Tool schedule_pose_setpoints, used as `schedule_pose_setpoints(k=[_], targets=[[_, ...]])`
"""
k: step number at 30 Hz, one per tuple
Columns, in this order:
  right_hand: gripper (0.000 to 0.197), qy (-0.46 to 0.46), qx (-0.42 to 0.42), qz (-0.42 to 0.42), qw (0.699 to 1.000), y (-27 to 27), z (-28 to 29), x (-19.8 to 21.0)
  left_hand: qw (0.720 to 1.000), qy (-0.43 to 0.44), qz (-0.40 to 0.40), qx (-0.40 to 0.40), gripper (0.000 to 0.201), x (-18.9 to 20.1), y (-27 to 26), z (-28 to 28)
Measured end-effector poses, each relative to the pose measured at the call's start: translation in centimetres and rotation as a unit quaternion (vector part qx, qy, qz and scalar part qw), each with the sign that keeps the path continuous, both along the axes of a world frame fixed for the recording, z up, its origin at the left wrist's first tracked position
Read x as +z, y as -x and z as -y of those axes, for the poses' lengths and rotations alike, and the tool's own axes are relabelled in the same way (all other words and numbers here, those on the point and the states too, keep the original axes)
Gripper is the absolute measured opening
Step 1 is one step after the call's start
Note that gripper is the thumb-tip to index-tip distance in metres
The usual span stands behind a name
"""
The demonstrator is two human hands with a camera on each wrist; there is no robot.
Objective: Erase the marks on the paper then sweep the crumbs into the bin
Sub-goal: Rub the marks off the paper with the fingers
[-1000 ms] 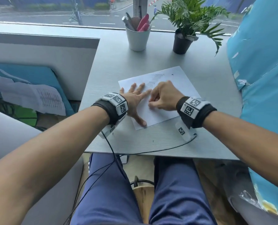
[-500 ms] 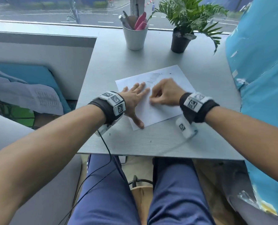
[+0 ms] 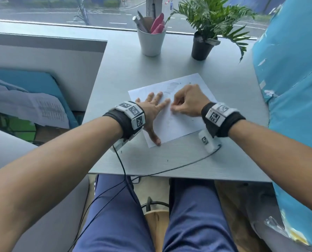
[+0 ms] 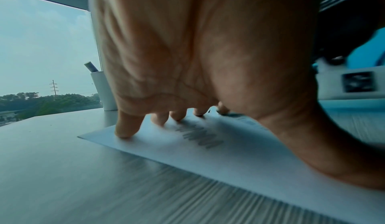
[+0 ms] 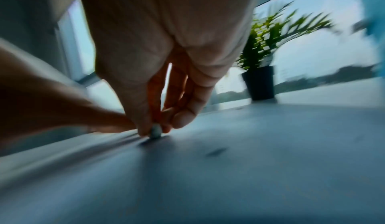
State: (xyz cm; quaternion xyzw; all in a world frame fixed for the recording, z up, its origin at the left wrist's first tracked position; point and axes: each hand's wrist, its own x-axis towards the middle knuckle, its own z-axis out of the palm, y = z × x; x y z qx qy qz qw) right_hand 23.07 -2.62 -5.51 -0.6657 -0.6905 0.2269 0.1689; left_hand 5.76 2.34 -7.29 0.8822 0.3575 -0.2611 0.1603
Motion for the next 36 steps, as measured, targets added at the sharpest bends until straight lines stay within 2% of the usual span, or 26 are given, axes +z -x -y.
schedule_pose_setpoints(k=[3,4,8,10,13,14,15,18,19,24,25,27,29,30,34,36], targets=[[0.006,0.062,0.102,-0.019,0.993,3.0,3.4,-0.3,1.000,0.001,-0.022,0.006,0.163,0.1,-0.4,0.0],[0.005,0.057,0.103,-0.019,0.993,2.7,3.3,-0.3,1.000,0.002,-0.028,0.008,0.164,0.1,-0.5,0.0],[0.008,-0.017,-0.038,0.008,0.999,-1.5,-0.4,0.0,0.999,-0.003,-0.036,0.012,0.164,0.3,-0.7,0.1],[0.004,-0.013,-0.015,0.002,1.000,-0.2,0.3,0.1,0.999,-0.006,-0.041,0.011,0.164,0.3,-0.8,0.1],[0.007,0.064,0.091,-0.014,0.994,3.6,4.0,-0.1,0.999,-0.011,-0.048,0.014,0.166,0.0,-1.0,0.1],[0.007,0.072,0.100,-0.013,0.992,3.5,4.1,-0.1,0.999,-0.011,-0.048,0.013,0.167,0.0,-1.0,0.1],[0.007,0.056,0.081,-0.009,0.995,2.7,3.4,-0.2,0.999,-0.010,-0.047,0.012,0.167,0.0,-0.9,0.1],[0.007,-0.010,-0.041,0.010,0.999,-1.0,0.1,0.2,0.999,-0.004,-0.037,0.010,0.165,0.2,-0.6,0.0],[0.007,-0.017,-0.048,0.014,0.999,-1.2,-0.3,0.2,0.999,-0.004,-0.036,0.010,0.164,0.3,-0.5,0.0],[0.007,0.063,0.100,-0.015,0.993,3.3,4.4,-0.1,0.999,-0.004,-0.049,0.009,0.167,0.1,-1.1,0.0],[0.005,0.055,0.100,-0.011,0.993,2.8,3.9,-0.1,0.999,-0.006,-0.049,0.007,0.167,0.1,-1.1,0.0],[0.001,0.014,0.022,-0.005,1.000,0.3,1.6,0.0,0.999,-0.002,-0.048,0.008,0.164,0.3,-0.9,0.1],[0.007,-0.018,-0.036,-0.001,0.999,-1.3,0.1,0.0,0.999,0.002,-0.042,0.013,0.161,0.6,-0.8,0.2],[0.007,-0.018,-0.035,-0.005,0.999,-0.9,0.4,-0.1,0.999,0.001,-0.044,0.013,0.161,0.7,-0.8,0.3],[0.005,0.058,0.085,-0.020,0.995,3.1,4.5,-0.3,0.998,-0.008,-0.061,0.014,0.164,0.6,-1.3,0.4],[0.010,0.043,0.057,-0.021,0.997,1.4,3.2,-0.4,0.998,-0.005,-0.056,0.013,0.164,0.6,-1.2,0.4]])
